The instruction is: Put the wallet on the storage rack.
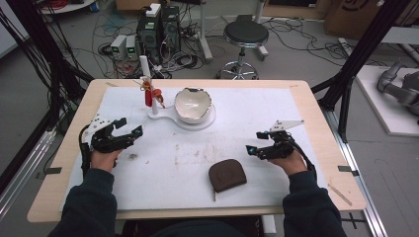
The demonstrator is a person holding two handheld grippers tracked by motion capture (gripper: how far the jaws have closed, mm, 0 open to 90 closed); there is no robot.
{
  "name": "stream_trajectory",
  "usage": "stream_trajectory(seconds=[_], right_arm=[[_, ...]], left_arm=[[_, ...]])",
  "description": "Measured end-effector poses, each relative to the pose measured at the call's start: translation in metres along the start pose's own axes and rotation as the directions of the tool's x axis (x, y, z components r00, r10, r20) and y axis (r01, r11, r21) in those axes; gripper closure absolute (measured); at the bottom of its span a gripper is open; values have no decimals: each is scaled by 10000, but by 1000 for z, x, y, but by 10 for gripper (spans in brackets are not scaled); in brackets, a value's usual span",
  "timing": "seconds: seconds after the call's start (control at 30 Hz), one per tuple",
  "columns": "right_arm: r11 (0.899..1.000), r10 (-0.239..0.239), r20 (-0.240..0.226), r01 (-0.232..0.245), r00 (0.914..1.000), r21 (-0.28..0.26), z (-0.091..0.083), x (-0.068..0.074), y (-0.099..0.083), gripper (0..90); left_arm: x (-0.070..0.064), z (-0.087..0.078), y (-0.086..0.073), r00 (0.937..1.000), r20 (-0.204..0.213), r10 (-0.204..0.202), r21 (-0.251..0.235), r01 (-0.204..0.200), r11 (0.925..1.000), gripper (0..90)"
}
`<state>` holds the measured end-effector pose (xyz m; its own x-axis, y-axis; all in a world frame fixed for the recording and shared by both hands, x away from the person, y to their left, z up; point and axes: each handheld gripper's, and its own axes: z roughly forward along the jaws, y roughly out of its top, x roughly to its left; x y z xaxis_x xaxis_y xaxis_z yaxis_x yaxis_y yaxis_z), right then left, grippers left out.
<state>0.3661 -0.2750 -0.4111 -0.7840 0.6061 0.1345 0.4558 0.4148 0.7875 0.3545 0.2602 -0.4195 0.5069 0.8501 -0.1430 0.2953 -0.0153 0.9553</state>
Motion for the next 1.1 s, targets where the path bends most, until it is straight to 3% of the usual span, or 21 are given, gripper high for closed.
stream_trajectory(seconds=[0.03, 0.07, 0.13, 0.17, 0.23, 0.37, 0.43, 0.5, 0.53, 0.6, 0.63, 0.7, 0.73, 0.83, 1.0, 1.03, 1.07, 1.1], right_arm=[[10000, 0, 0, 0, 10000, 0, 0, 0, 0, 218], [9996, -121, -415, 132, 9991, 262, 7, 5, -2, 218], [9993, -215, -591, 234, 9980, 306, 10, 7, -2, 218], [9983, -374, -1076, 420, 9935, 401, 17, 13, 0, 218], [9979, -419, -1251, 476, 9913, 430, 18, 15, 0, 218], [9949, -443, -2199, 630, 9745, 788, 25, 23, 0, 219], [9941, -438, -2339, 656, 9713, 859, 26, 23, -1, 219], [9902, -58, -2918, 462, 9565, 1318, 29, 23, -4, 219], [9902, -58, -2918, 462, 9565, 1318, 29, 23, -4, 219], [9876, 249, -3520, 315, 9357, 1536, 32, 24, -5, 219], [9802, 267, -3754, 495, 9265, 1918, 36, 27, -7, 218], [9664, 172, -3614, 772, 9322, 2453, 42, 32, -10, 206], [9655, 301, -3674, 681, 9296, 2513, 44, 32, -11, 195], [9654, 66, -3728, 913, 9279, 2443, 45, 32, -11, 229], [9642, -128, -3628, 1076, 9318, 2423, 45, 34, -9, 275], [9640, -181, -3573, 1111, 9338, 2416, 46, 34, -8, 284], [9649, -654, -3468, 1480, 9357, 2171, 47, 37, -6, 298], [9648, -721, -3388, 1517, 9381, 2148, 47, 39, -4, 303]], left_arm=[[-1, 0, 0, 10000, 11, 14, 19, -14, 10000, 220], [-2, 0, 0, 10000, 28, 72, 39, -72, 10000, 220], [-5, -1, 1, 9998, 51, 202, 93, -202, 9998, 220], [-6, -1, 1, 9997, 83, 235, 77, -235, 9997, 221], [-10, -2, 2, 9995, 102, 306, 94, -307, 9995, 221], [-13, 0, 1, 9993, 163, 343, 134, -345, 9993, 224], [-14, 2, 1, 9991, 239, 355, 178, -359, 9992, 224], [-17, 5, 1, 9983, 408, 412, 257, -422, 9988, 225], [-17, 5, 1, 9983, 408, 412, 257, -422, 9988, 226], [-19, 6, 0, 9978, 476, 453, 301, -468, 9985, 229], [-19, 7, 0, 9975, 530, 464, 347, -483, 9982, 232], [-20, 6, 1, 9973, 561, 473, 325, -492, 9983, 235], [-20, 6, 1, 9973, 561, 473, 325, -492, 9983, 236], [-23, 8, 1, 9963, 738, 430, 356, -457, 9983, 241], [-30, 14, 0, 9923, 1177, 378, 520, -442, 9977, 258], [-33, 16, 0, 9895, 1422, 238, 609, -328, 9976, 259], [-36, 18, 0, 9856, 1688, 112, 742, -241, 9970, 259], [-43, 24, -1, 9779, 2091, 52, 968, -260, 9950, 258]])
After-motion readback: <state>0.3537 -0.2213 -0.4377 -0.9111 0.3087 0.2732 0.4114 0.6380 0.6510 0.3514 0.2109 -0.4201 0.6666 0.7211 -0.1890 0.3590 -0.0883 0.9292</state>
